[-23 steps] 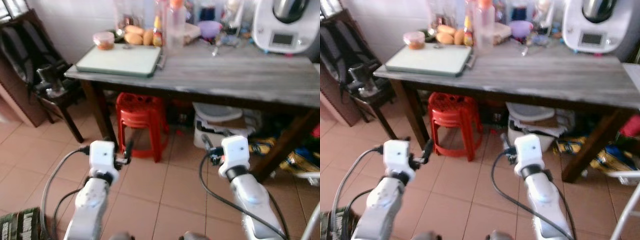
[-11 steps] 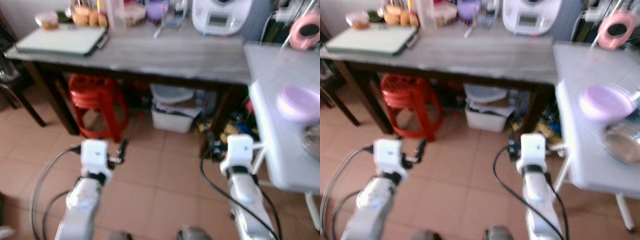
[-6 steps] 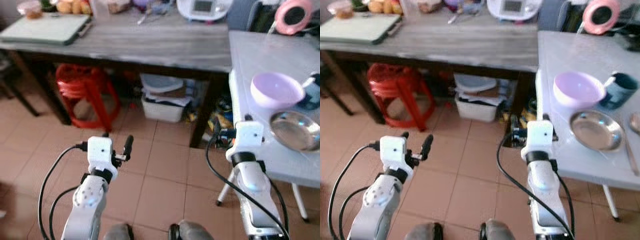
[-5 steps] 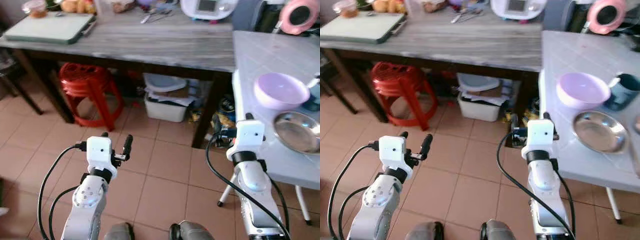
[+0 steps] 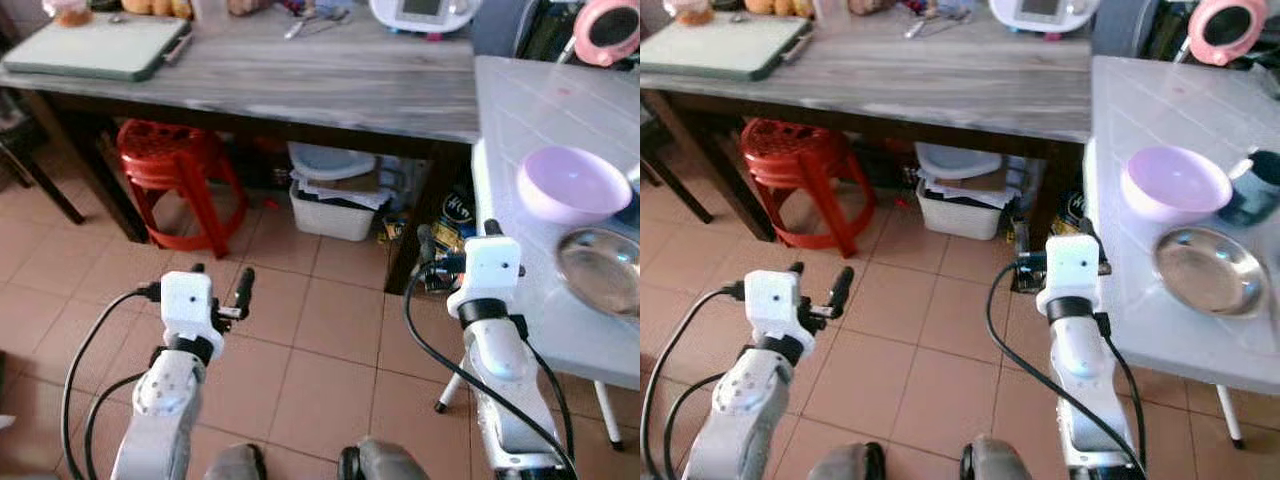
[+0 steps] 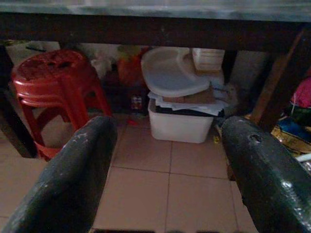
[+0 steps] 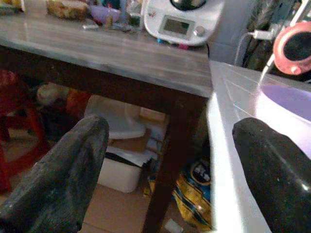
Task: Setting the table
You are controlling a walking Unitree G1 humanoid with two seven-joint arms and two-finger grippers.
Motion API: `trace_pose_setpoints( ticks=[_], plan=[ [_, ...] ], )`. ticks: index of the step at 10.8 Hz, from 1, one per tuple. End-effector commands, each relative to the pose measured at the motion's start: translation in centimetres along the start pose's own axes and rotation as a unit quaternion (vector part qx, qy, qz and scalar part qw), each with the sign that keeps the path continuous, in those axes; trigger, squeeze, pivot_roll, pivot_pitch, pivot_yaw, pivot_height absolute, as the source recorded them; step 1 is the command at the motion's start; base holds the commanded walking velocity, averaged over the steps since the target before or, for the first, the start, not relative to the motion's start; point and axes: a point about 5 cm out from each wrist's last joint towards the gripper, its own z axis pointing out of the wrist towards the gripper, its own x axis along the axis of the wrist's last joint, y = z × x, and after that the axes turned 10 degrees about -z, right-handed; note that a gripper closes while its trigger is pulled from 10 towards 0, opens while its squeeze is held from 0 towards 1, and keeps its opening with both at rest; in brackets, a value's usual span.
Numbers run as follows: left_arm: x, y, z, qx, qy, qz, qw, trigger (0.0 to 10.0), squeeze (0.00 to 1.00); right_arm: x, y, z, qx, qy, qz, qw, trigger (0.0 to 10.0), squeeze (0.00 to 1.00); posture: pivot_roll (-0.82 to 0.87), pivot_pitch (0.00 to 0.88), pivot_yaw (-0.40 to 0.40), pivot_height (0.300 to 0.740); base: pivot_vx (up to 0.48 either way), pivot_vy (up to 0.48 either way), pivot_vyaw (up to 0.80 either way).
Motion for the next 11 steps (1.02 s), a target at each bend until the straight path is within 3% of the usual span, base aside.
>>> trace_pose_setpoints(
  ticks=[1, 4, 7, 9, 11],
  plan=[
    [-0.1, 0.2, 0.0, -0.007, -0.005, -0.002, 1.000, 10.0, 0.00, 0.2, 0.3, 0.0, -0.006, 0.000, -0.002, 1.000, 10.0, 0.00, -0.05, 0.119, 0.009, 0.740, 0.000, -0.401, -0.80],
    [-0.1, 0.1, 0.1, -0.003, -0.003, -0.005, 1.000, 10.0, 0.00, 1.6, 0.5, 0.6, -0.001, 0.034, -0.024, 0.999, 10.0, 0.00, -0.05, 0.109, -0.003, 0.740, 0.000, -0.379, -0.80],
    [0.0, 0.4, 0.6, 0.005, 0.005, -0.003, 1.000, 10.0, 0.00, 1.5, 0.3, 0.8, 0.009, 0.033, -0.026, 0.999, 10.0, 0.00, -0.05, 0.107, -0.020, 0.740, 0.000, -0.123, 0.00],
    [-0.1, 0.3, 0.5, 0.009, 0.003, -0.004, 1.000, 10.0, 0.00, 0.8, 1.4, 1.8, -0.022, 0.005, 0.004, 1.000, 10.0, 0.00, -0.05, 0.114, -0.009, 0.740, 0.000, 0.000, 0.00],
    [0.2, 0.4, 0.6, 0.007, 0.008, -0.004, 1.000, 10.0, 0.00, 0.8, 2.5, 3.0, -0.038, 0.002, 0.007, 0.999, 10.0, 0.00, -0.05, 0.130, 0.006, 0.740, 0.000, 0.000, 0.00]
  ],
)
